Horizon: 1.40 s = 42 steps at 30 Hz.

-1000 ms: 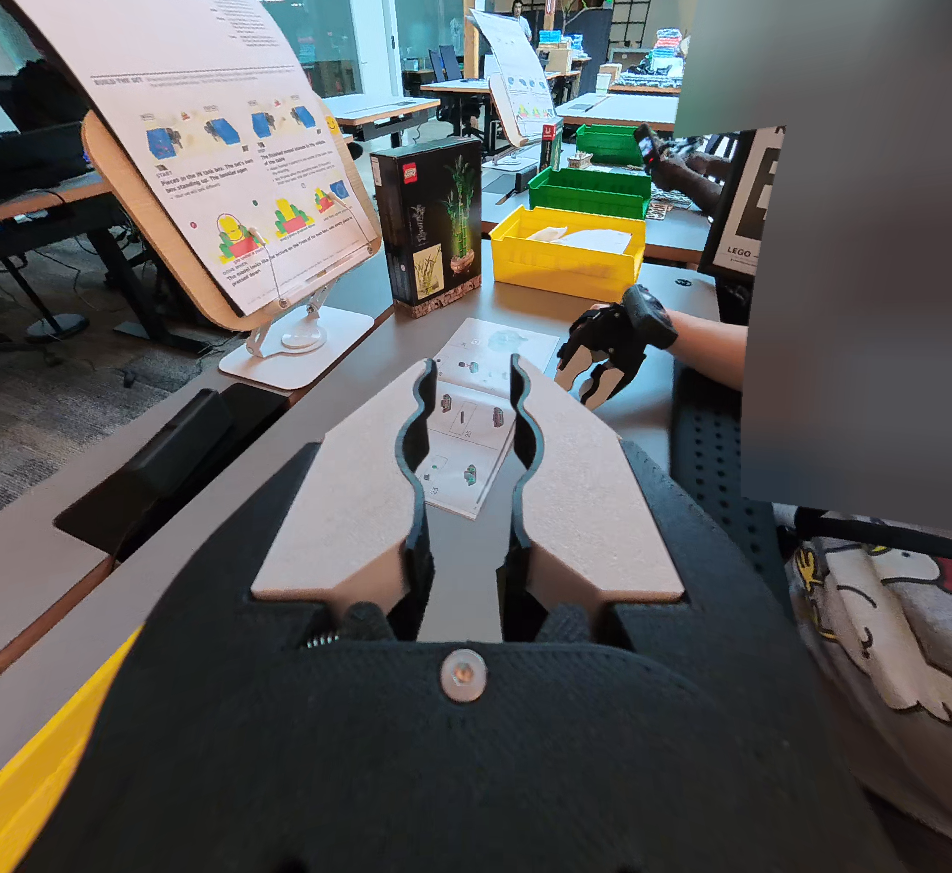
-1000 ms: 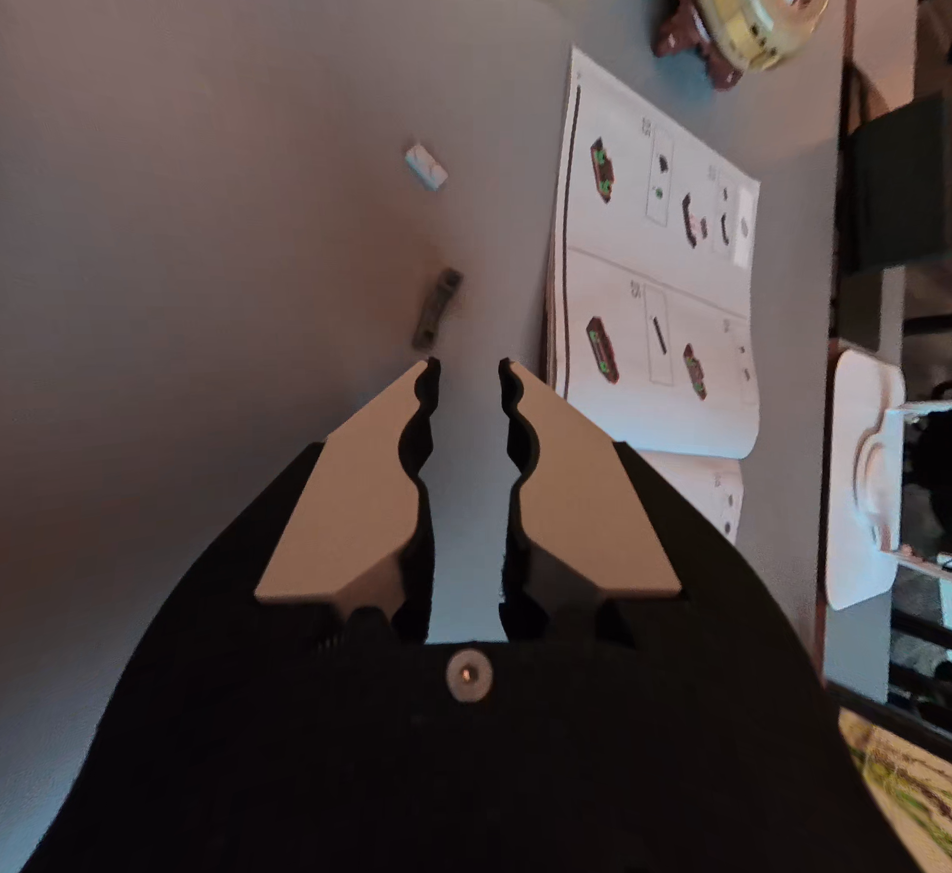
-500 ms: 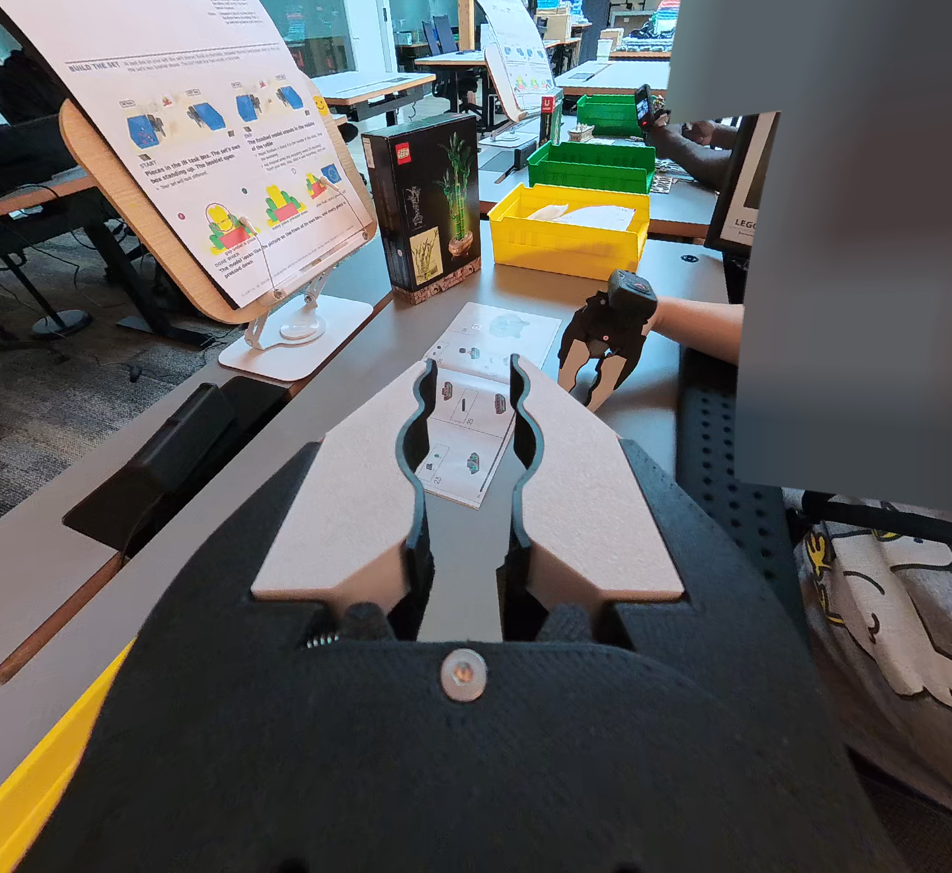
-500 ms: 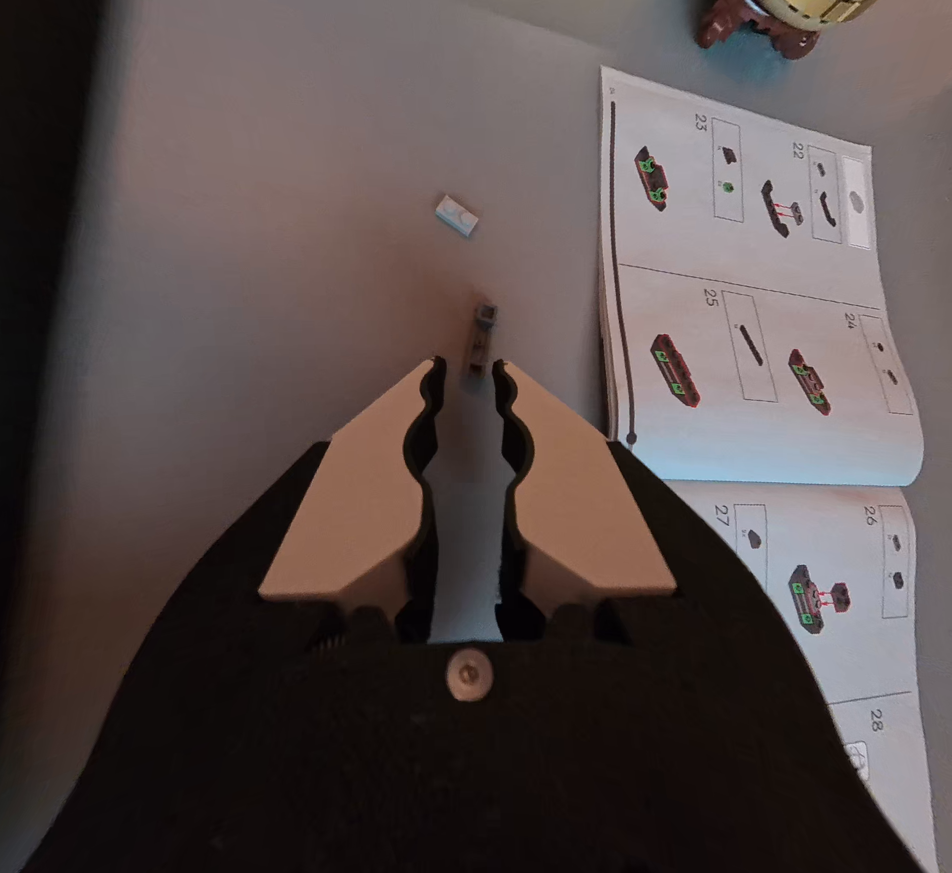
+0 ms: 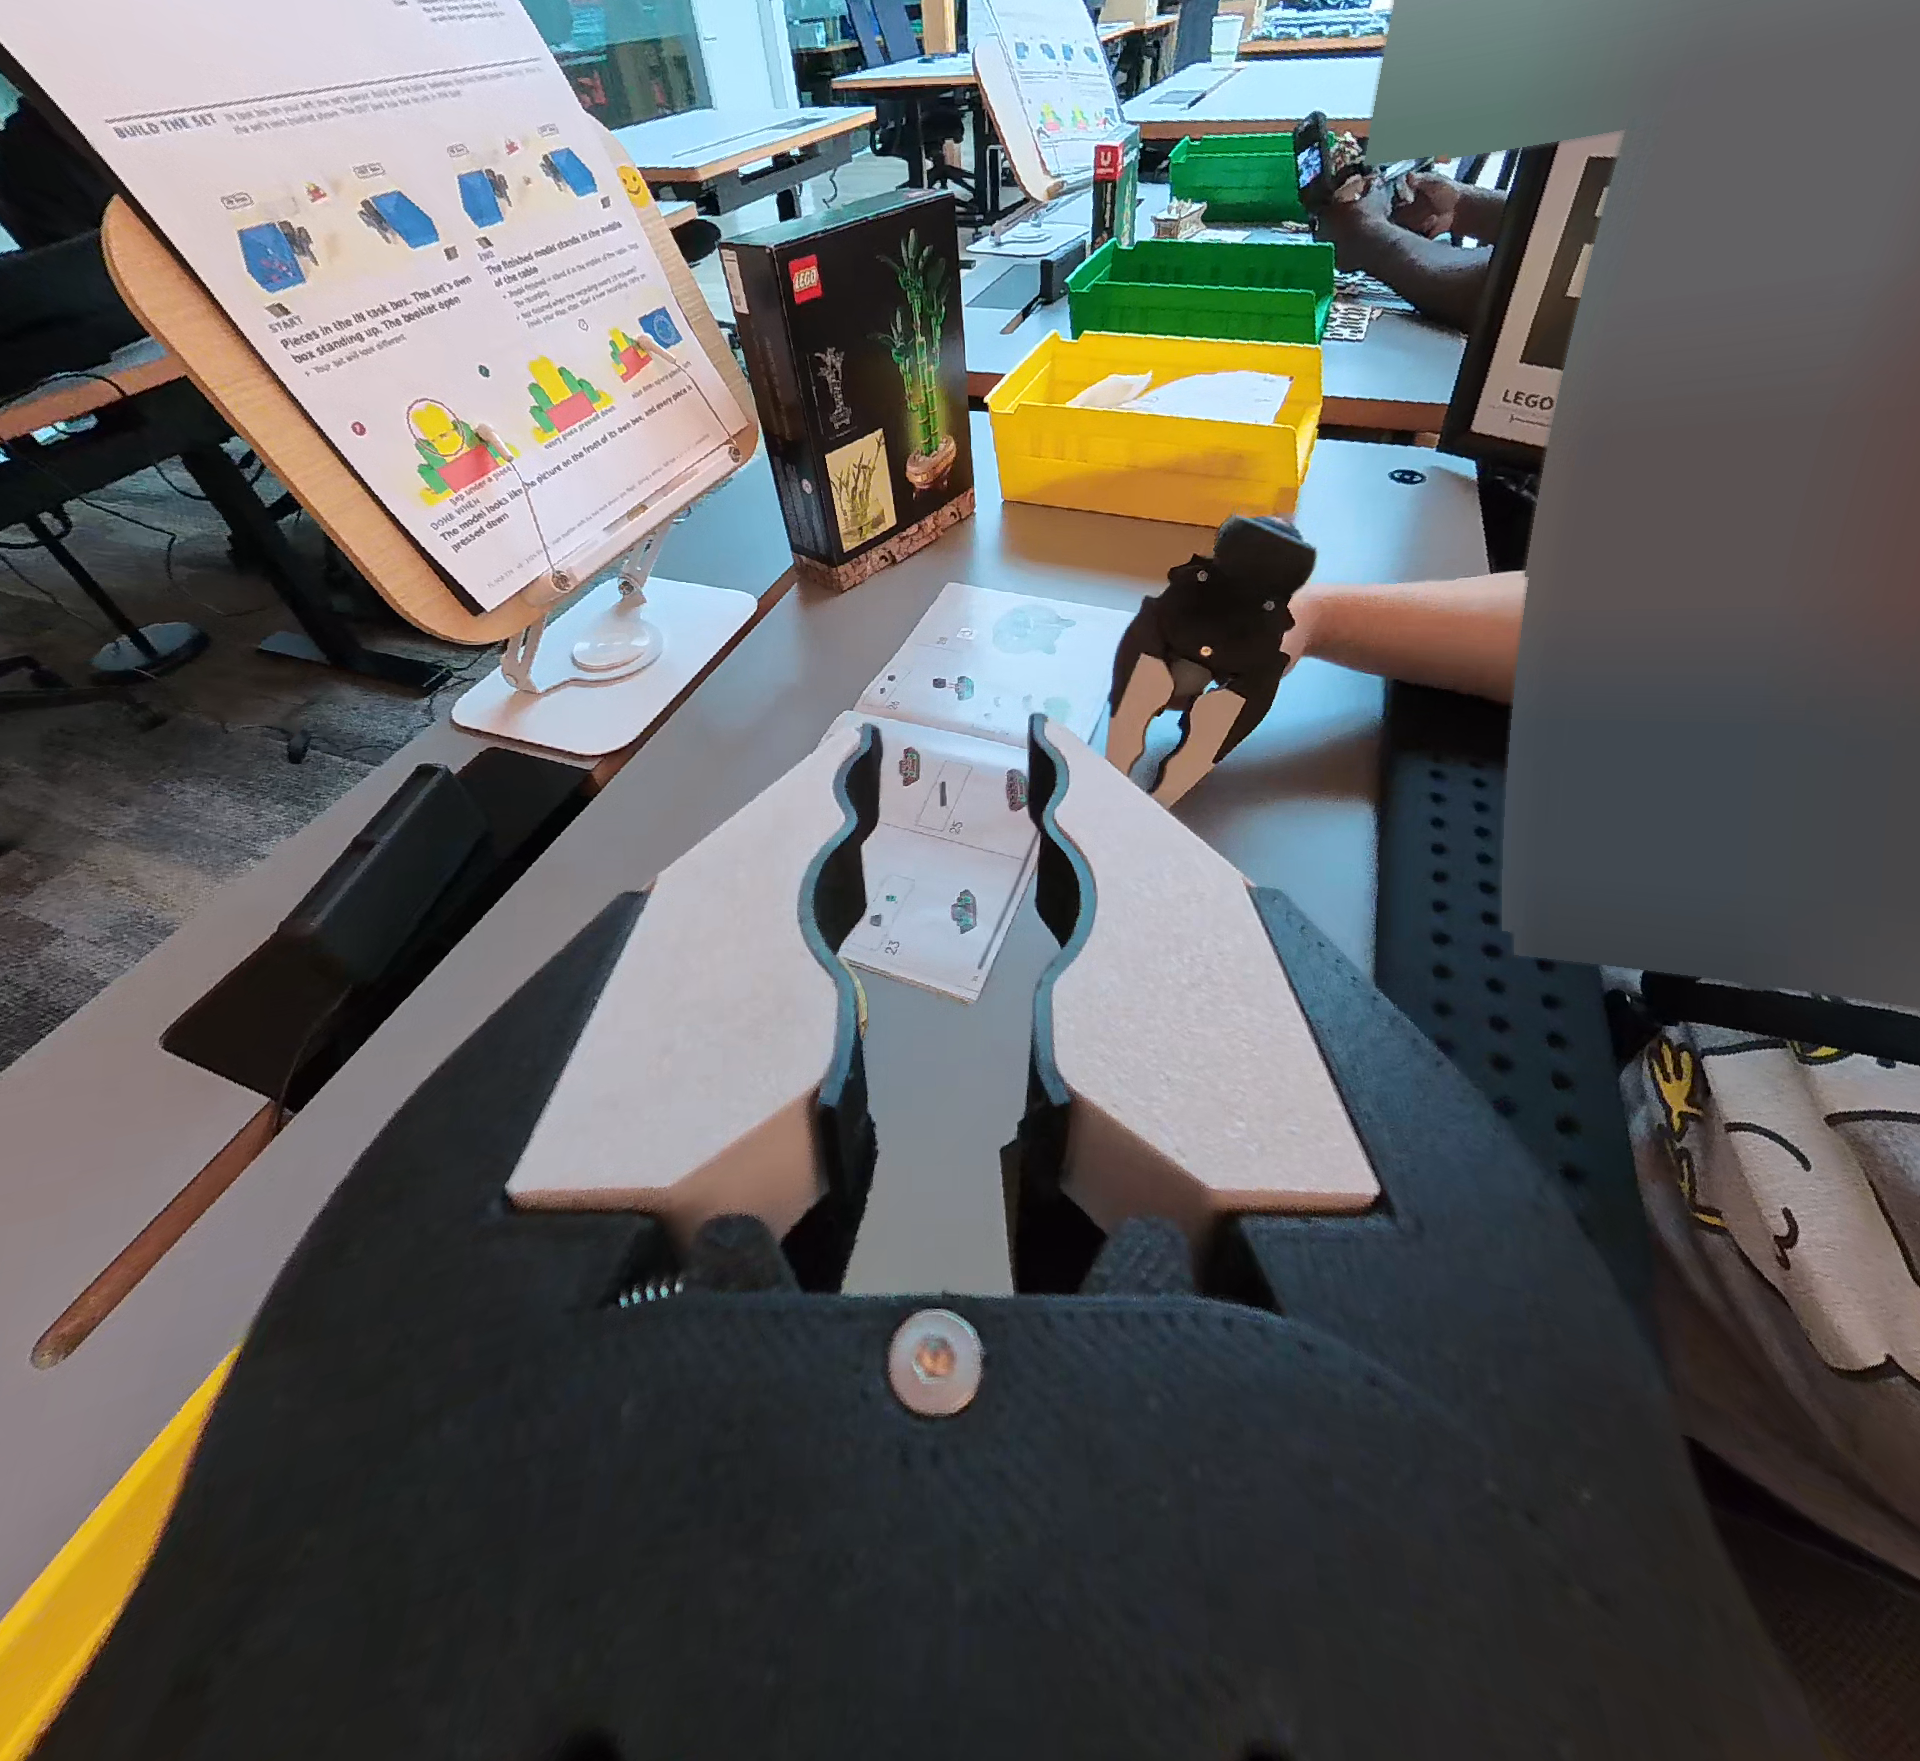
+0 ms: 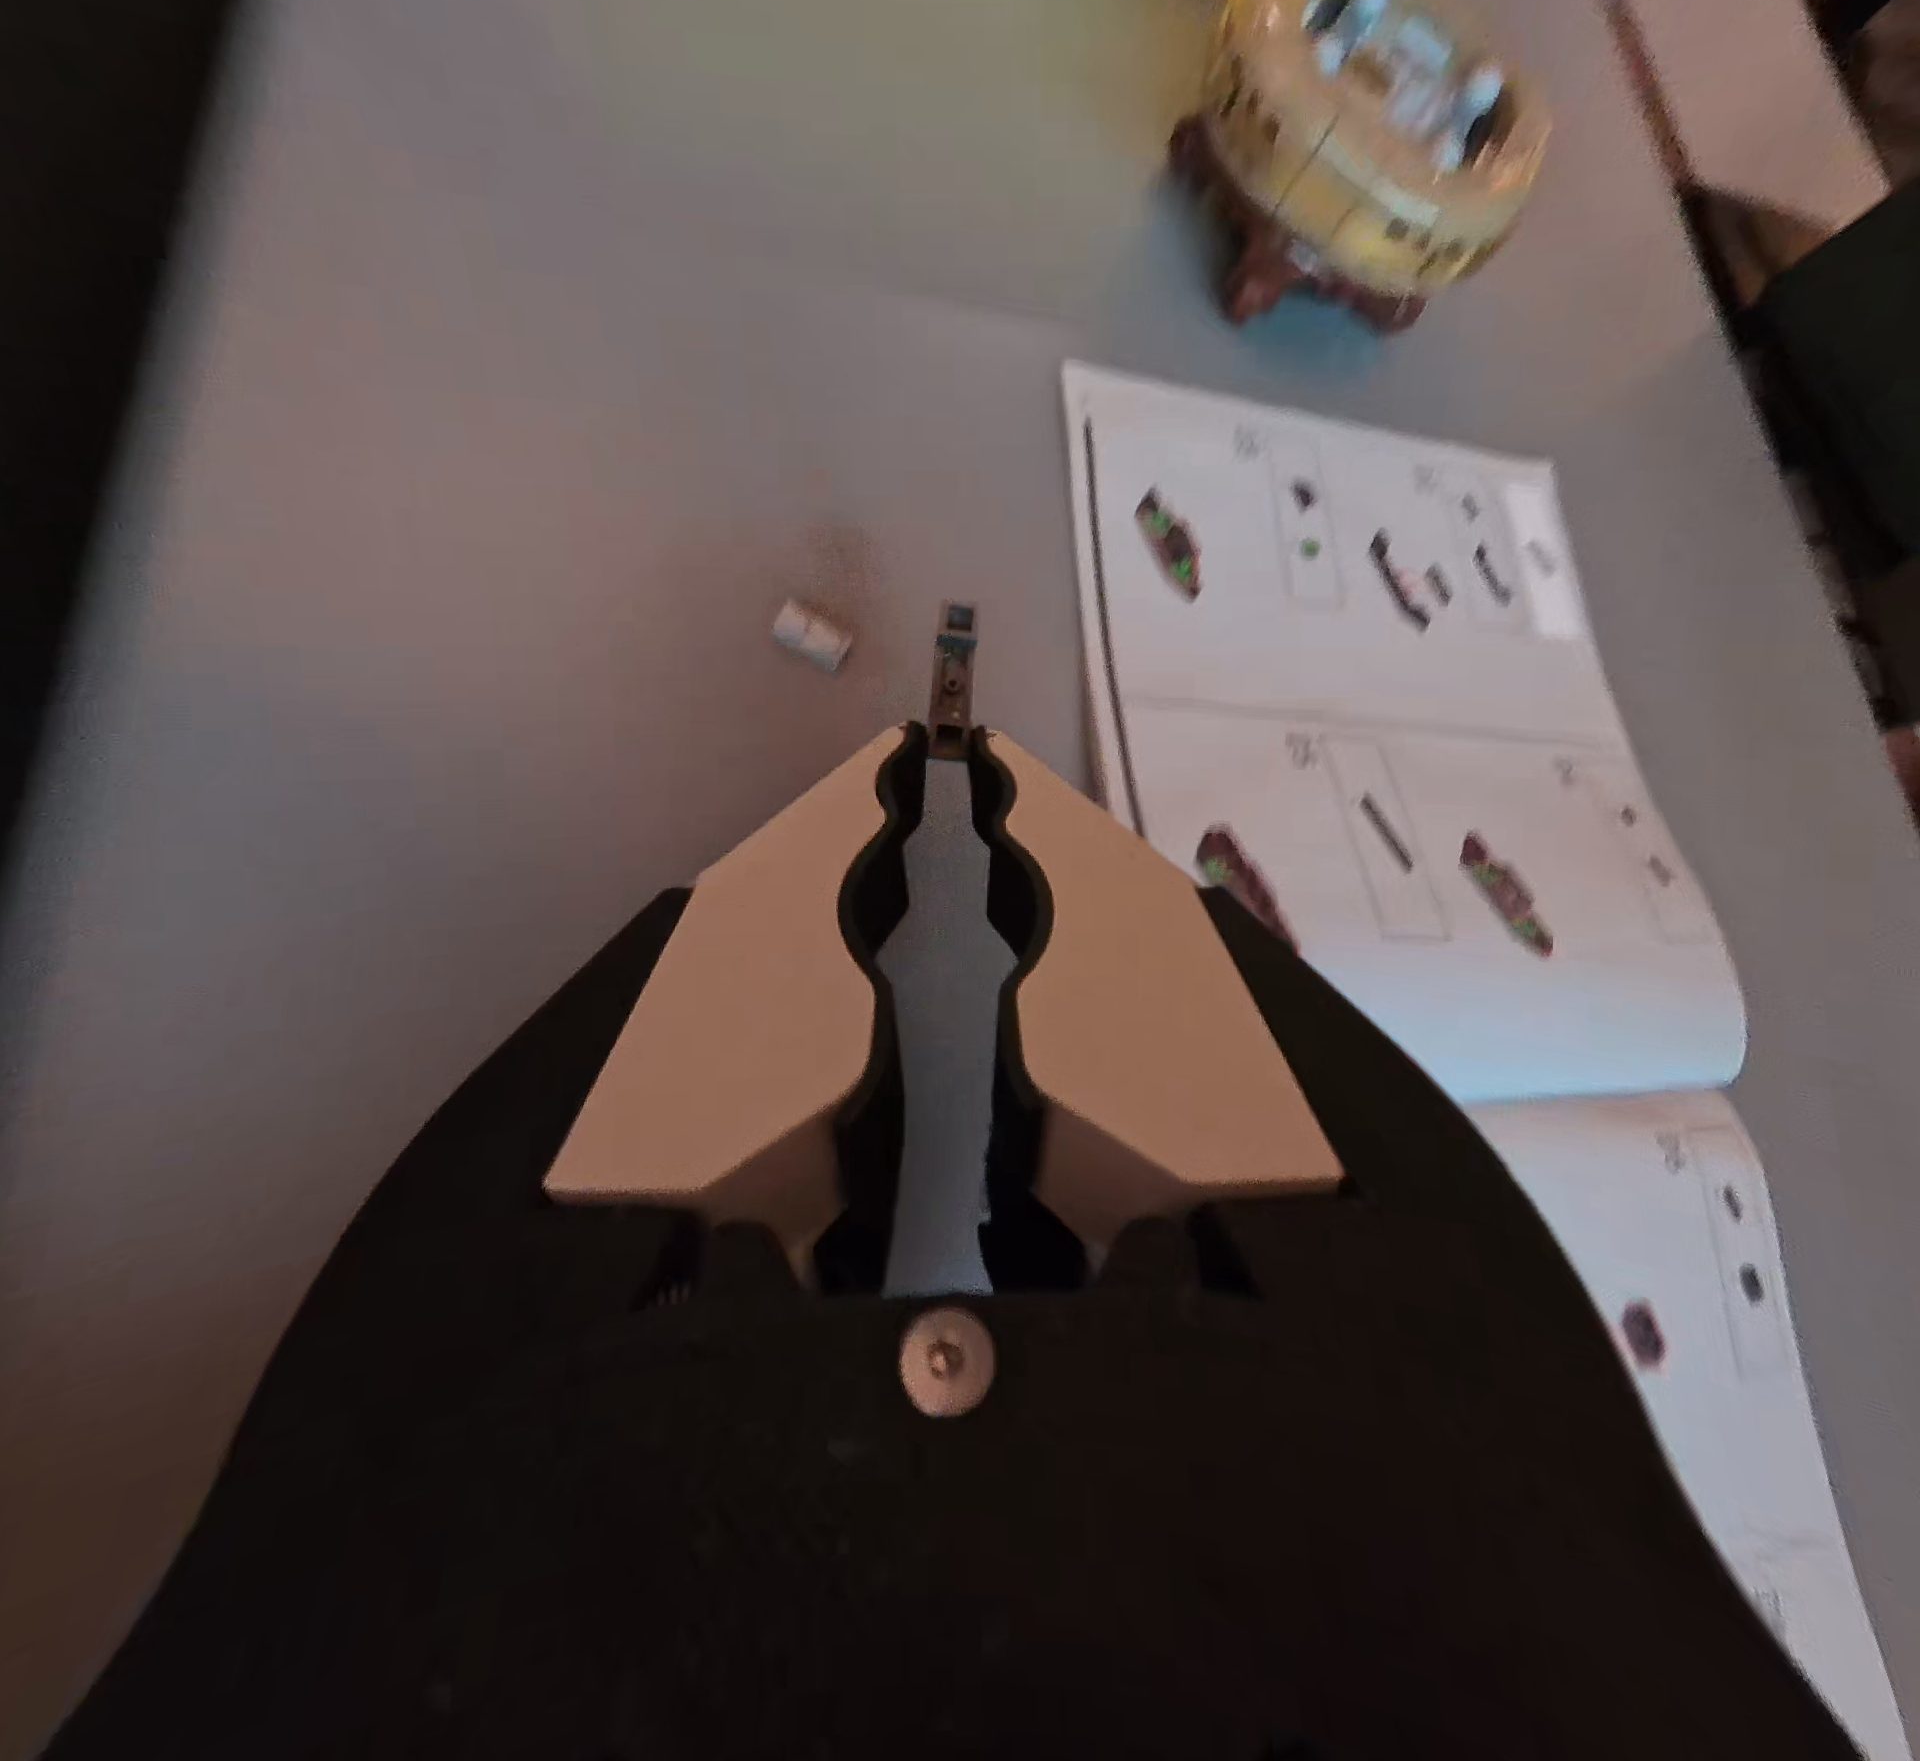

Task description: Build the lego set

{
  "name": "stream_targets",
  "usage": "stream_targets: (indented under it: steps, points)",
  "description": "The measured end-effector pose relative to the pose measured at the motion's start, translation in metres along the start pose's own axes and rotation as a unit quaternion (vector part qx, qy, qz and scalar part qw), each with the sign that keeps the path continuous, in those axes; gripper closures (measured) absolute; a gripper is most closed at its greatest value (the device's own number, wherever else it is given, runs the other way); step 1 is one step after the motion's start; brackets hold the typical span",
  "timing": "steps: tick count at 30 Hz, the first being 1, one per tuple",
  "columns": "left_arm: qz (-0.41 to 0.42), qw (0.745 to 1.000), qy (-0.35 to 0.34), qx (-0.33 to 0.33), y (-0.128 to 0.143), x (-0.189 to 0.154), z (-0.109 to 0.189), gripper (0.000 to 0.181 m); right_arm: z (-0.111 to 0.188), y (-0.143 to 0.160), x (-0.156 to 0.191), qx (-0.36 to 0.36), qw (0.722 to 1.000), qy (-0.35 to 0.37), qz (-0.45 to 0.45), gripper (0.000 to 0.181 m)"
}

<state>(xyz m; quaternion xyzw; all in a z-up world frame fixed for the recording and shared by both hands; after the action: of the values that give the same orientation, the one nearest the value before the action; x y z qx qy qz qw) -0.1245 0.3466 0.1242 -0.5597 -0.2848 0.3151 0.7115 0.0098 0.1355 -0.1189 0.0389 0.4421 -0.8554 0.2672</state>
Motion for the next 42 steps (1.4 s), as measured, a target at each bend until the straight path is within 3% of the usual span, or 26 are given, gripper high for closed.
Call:
stream_targets:
  steps: [4,9,23,27,42]
  points:
    - [-0.004,1.0,0.001,0.004,0.0,-0.002,0.0,0.155,-0.027,-0.021,-0.004,0.002,1.0,-0.023,0.019,0.175]
    - [-0.013,1.0,0.003,0.006,-0.001,-0.006,0.002,0.154,-0.042,-0.017,-0.005,0.021,0.998,-0.05,0.028,0.175]
    - [-0.014,1.0,0.008,0.013,0.002,-0.006,-0.002,0.155,-0.043,-0.006,-0.001,0.015,0.996,-0.092,0.008,0.174]
    - [-0.012,1.0,0.011,0.019,0.004,-0.006,-0.005,0.154,-0.04,-0.004,-0.003,0.014,0.997,-0.079,0.011,0.165]
    - [-0.015,0.999,0.007,0.03,0.007,-0.006,-0.003,0.154,-0.033,-0.004,-0.002,-0.015,0.998,-0.046,0.027,0.166]
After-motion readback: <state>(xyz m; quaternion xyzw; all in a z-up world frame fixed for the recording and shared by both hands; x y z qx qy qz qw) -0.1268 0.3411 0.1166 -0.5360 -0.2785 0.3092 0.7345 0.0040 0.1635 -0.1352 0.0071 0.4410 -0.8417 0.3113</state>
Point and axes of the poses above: each gripper's, where its closed fingertips meet, z back along the fingers, y out of its underside, x = y × z across the jaws, the point moved 3 cm from there along z, back along the fingers, and after that the axes turned 2 degrees about y, right-handed, at the moved point
